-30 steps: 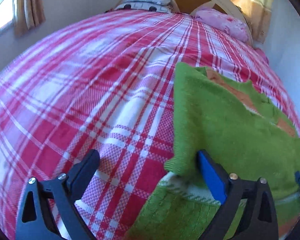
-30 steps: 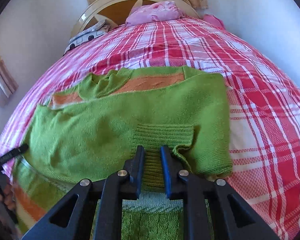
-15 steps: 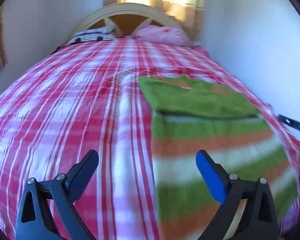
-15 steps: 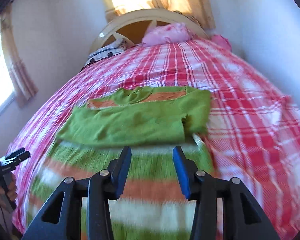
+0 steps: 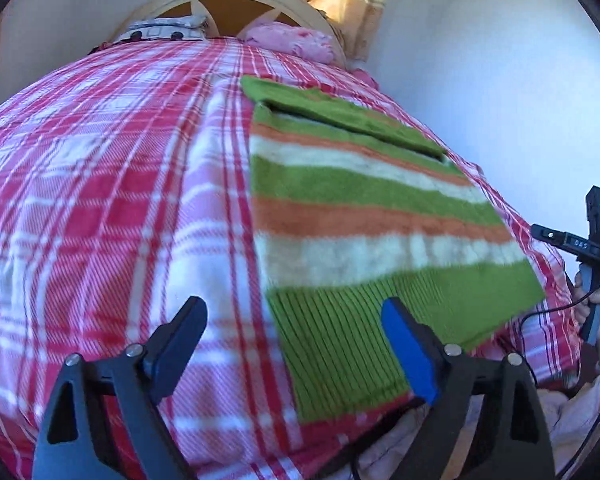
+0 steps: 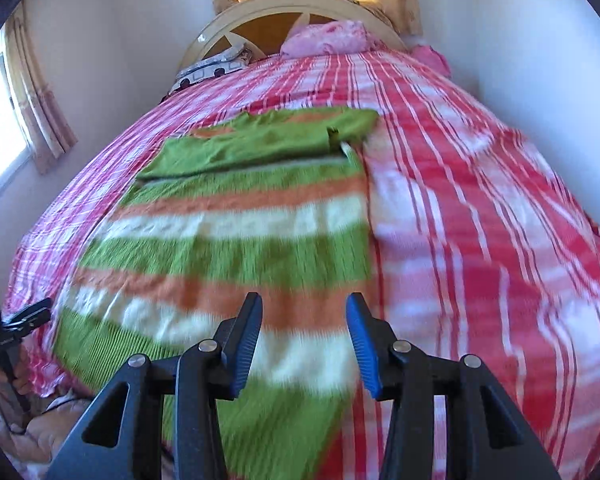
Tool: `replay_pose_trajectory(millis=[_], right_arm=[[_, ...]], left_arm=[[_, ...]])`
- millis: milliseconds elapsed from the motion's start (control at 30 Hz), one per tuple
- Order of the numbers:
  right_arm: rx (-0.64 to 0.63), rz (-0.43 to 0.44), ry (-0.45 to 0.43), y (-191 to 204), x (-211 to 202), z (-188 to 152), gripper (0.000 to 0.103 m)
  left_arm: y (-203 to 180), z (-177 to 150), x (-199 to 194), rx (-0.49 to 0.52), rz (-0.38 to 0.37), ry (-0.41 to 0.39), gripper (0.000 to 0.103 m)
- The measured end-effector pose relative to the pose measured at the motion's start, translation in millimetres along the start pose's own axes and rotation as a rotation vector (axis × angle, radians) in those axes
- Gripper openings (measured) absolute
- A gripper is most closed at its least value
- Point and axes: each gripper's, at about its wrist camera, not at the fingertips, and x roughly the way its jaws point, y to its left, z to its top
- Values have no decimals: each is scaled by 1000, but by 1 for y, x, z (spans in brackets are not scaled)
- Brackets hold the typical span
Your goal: Fold small clothes
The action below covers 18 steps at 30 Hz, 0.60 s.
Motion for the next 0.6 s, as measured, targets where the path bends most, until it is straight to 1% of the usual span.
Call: replay_pose_trajectory(millis=[67,100,133,167,233,267,300,367,500,600], right_arm=[[-5,-19,-8,-6,-17,-10,45],[-7,-20,-9,-8,-23,-13,51],[-6,-23,-5,-11,-29,-18,60],[-1,-35,-3,-14,-33,-24,63],[10,-53,1,-18,-35,-37,63],[18,-52,7,-19,-33,-40,63],[29,-41,15,-19,-29,-46,63],[38,-19,27,-17,-21,-51,63],[2,36,101,-1,-1,-58,63],[-53,18,110,13,3,-60,63]], left_arm=[[-4,-6,1,4,-27,11,89],[-6,-9,1,10,-46,11,86],[-8,-11,0,13,-53,10,85],[-11,-13,1,17,-59,11,85],[-14,-17,3,23,-65,16,79],[-17,-18,5,30,-71,24,72],[-19,-19,7,35,-67,33,70],[-22,-21,8,47,-47,29,70],[-19,-21,6,24,-64,39,70],[-21,-23,6,21,-79,53,70]])
